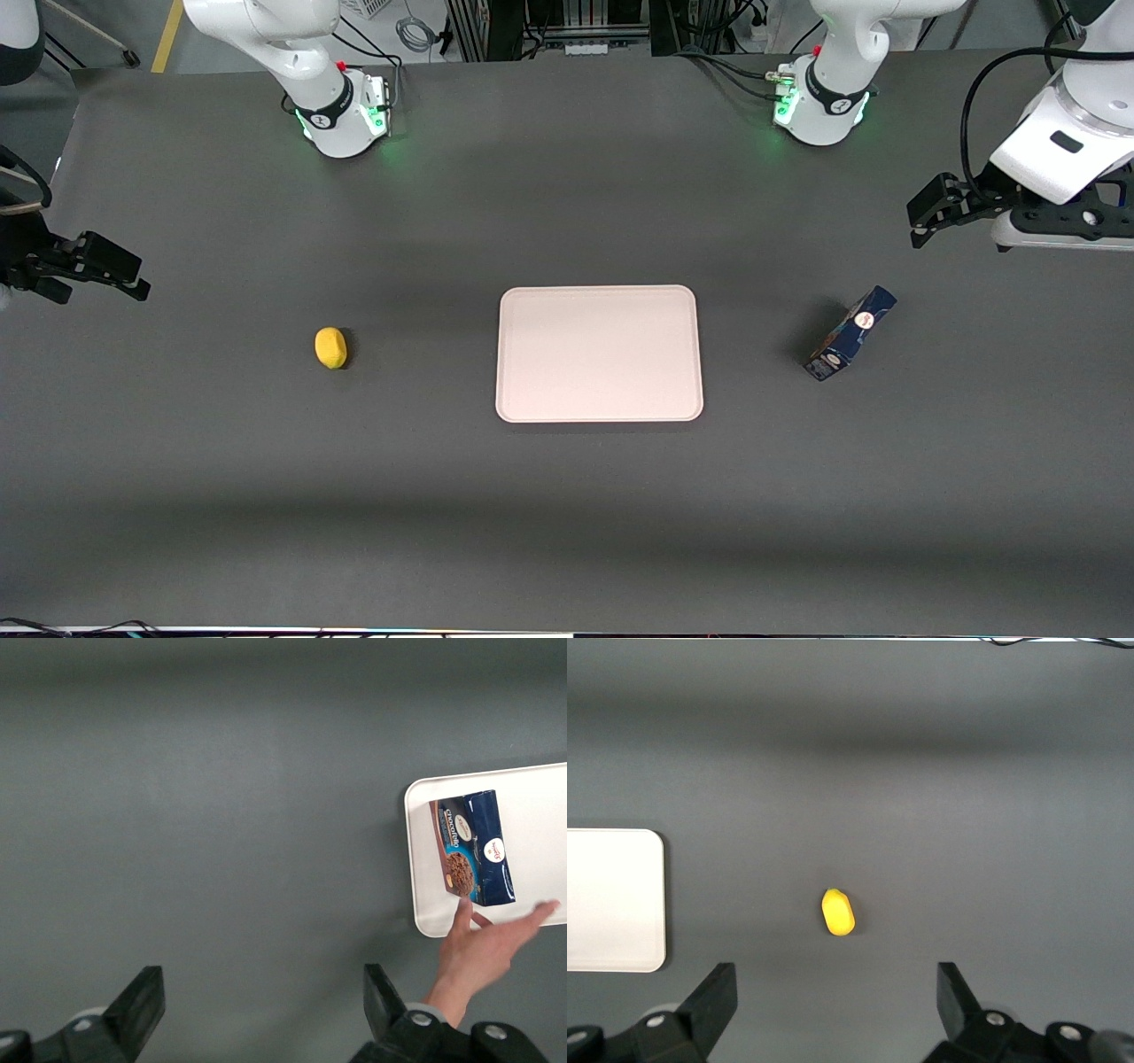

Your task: Place cookie box on tray

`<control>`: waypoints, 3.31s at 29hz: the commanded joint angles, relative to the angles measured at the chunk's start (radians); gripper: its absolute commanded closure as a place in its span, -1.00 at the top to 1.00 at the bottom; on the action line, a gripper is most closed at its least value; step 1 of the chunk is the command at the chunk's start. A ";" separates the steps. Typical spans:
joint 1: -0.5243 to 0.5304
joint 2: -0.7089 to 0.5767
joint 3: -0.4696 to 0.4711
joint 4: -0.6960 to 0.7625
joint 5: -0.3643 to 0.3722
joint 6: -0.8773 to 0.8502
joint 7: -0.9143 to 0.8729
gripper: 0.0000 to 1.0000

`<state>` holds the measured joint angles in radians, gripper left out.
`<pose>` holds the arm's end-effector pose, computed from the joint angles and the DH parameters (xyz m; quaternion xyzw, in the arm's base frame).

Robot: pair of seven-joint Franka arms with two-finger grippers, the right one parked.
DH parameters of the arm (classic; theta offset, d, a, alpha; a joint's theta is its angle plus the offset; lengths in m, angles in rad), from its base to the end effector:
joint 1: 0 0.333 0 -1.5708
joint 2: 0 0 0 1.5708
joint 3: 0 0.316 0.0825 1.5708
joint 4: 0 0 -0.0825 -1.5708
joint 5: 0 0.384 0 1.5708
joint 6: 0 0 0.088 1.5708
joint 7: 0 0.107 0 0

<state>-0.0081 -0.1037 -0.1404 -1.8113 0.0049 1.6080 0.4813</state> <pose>0.5121 -0.0792 0.5694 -0.9497 0.3088 0.0512 0.0012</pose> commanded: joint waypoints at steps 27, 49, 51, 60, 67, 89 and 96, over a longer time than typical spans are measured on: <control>0.005 -0.070 0.010 -0.582 0.060 0.717 0.049 1.00; 0.005 0.119 0.073 -0.692 0.061 1.122 0.088 1.00; 0.005 0.134 0.073 -0.692 0.060 1.138 0.086 1.00; 0.002 0.179 0.073 -0.692 0.061 1.188 0.089 1.00; 0.000 0.216 0.073 -0.692 0.061 1.230 0.091 1.00; 0.002 0.297 0.074 -0.691 0.061 1.330 0.114 0.00; 0.002 0.297 0.073 -0.689 0.061 1.328 0.115 -0.67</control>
<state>-0.0028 0.1877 -0.0714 -2.5025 0.0601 2.9216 0.5770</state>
